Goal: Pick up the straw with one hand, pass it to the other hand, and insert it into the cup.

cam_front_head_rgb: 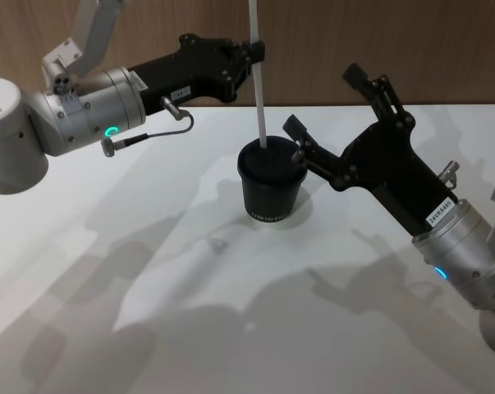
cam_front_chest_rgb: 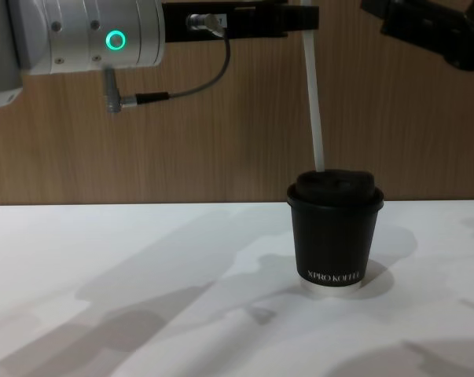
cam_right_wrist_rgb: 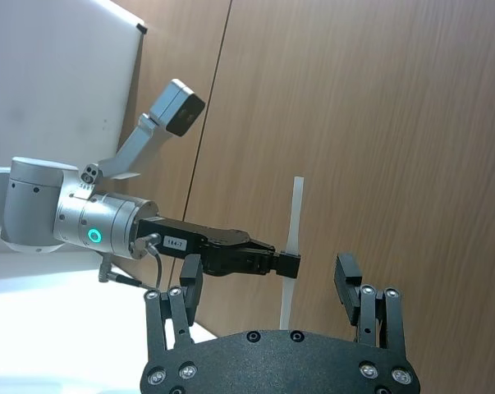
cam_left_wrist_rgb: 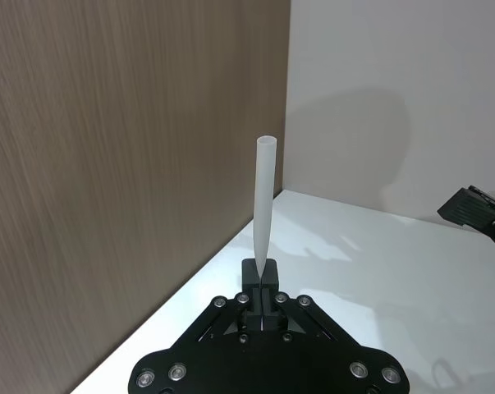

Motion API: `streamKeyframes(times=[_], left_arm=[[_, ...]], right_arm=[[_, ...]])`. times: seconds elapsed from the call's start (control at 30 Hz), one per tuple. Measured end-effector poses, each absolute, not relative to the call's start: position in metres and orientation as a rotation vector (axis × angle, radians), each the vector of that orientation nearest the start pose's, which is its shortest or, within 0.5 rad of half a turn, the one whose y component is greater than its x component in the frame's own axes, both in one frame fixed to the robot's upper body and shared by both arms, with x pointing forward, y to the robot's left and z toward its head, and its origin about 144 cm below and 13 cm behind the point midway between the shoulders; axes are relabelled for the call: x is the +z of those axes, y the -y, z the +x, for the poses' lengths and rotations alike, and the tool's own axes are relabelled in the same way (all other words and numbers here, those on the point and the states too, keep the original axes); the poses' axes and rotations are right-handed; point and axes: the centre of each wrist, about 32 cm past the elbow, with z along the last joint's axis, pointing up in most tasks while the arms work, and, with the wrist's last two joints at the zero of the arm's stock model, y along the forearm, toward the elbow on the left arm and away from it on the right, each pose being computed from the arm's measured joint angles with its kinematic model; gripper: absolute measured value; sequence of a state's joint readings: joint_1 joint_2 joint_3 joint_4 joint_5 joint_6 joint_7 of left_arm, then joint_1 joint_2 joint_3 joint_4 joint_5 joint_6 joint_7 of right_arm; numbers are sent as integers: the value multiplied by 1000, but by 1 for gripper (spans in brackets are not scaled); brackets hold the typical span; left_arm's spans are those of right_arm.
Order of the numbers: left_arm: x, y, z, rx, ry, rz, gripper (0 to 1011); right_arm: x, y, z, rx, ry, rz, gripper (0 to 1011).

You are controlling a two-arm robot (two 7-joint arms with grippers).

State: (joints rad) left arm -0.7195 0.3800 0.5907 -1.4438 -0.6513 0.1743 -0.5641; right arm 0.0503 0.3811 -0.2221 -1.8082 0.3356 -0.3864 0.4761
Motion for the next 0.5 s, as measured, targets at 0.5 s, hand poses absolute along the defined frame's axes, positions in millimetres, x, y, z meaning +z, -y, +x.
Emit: streamKeyframes(times=[0.5], left_arm=[[1330, -187, 589, 496, 107, -64, 8]], right_arm=[[1227, 245, 455, -771, 488, 334, 1001]])
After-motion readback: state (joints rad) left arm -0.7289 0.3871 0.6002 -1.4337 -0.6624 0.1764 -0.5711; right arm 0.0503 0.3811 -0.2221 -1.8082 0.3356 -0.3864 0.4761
